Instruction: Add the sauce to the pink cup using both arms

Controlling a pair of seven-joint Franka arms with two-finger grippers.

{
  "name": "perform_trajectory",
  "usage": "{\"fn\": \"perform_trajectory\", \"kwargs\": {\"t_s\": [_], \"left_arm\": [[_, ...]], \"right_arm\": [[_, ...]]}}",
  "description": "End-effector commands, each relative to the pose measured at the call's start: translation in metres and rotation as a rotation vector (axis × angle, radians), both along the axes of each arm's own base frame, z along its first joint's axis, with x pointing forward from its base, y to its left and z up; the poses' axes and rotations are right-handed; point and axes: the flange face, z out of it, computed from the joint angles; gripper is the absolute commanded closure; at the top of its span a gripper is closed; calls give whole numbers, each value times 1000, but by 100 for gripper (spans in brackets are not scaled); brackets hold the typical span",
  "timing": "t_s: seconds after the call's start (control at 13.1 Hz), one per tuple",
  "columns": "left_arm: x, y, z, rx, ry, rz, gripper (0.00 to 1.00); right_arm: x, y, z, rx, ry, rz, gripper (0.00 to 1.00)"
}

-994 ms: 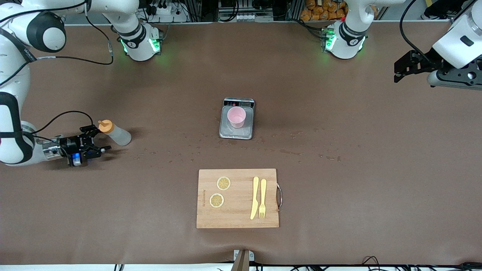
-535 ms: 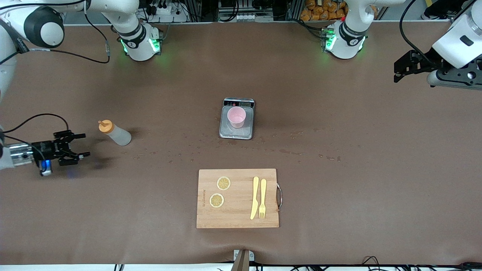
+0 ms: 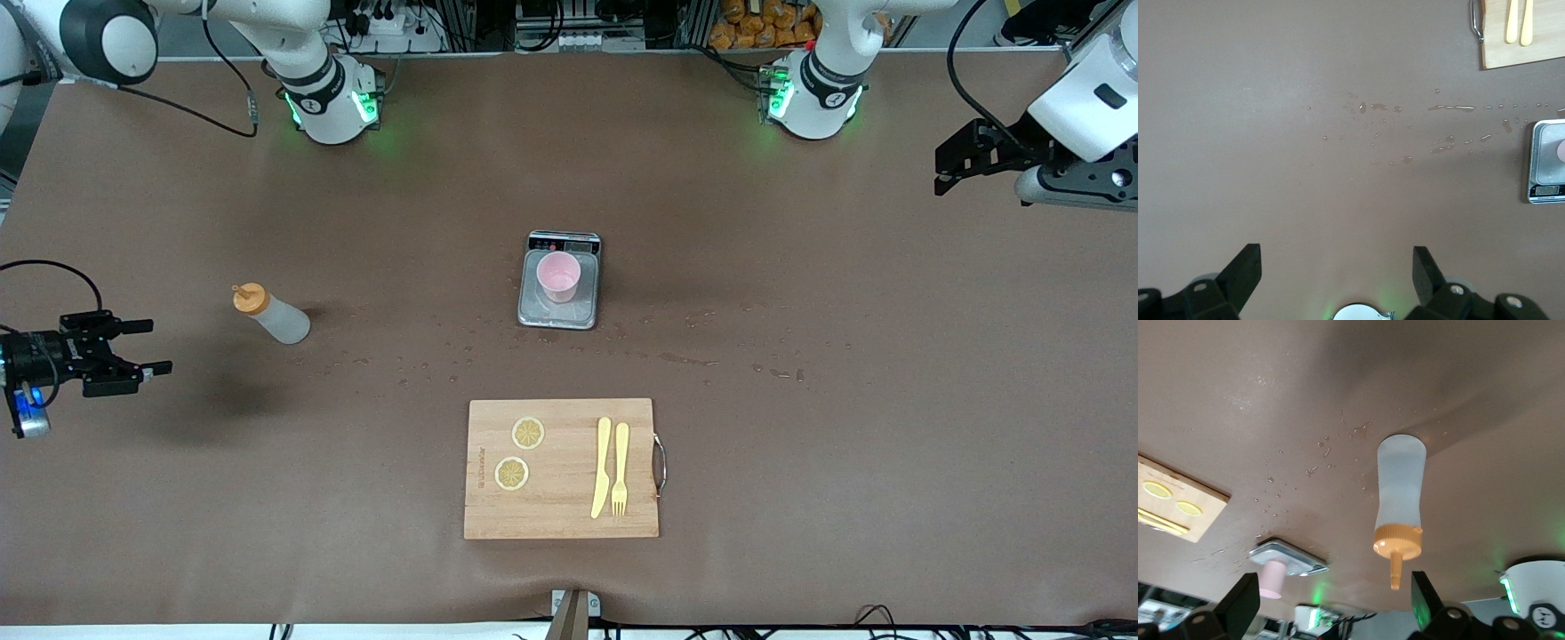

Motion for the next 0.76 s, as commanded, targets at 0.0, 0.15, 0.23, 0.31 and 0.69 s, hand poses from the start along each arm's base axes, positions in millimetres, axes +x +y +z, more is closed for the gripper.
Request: {"fn": "perform_trajectory", "kwargs": {"t_s": [0.0, 0.15, 0.23, 0.31, 0.69], "left_arm": [[-4, 3, 5, 9, -3, -17, 0], [-5, 0, 5, 11, -3, -26, 0], [-5, 0, 5, 10, -1, -39, 0], [-5, 2, 5, 9, -1, -58, 0], [-6, 6, 9, 8, -9, -44, 0]], "right_arm": [[-5, 40, 70, -135, -49, 95, 0], [-8, 77, 112, -213, -100, 167, 0], [-11, 85, 126, -219, -118, 180, 0], [-16, 95, 142, -218, -130, 196, 0], [-47, 158, 224, -304, -374, 581, 0]]}}
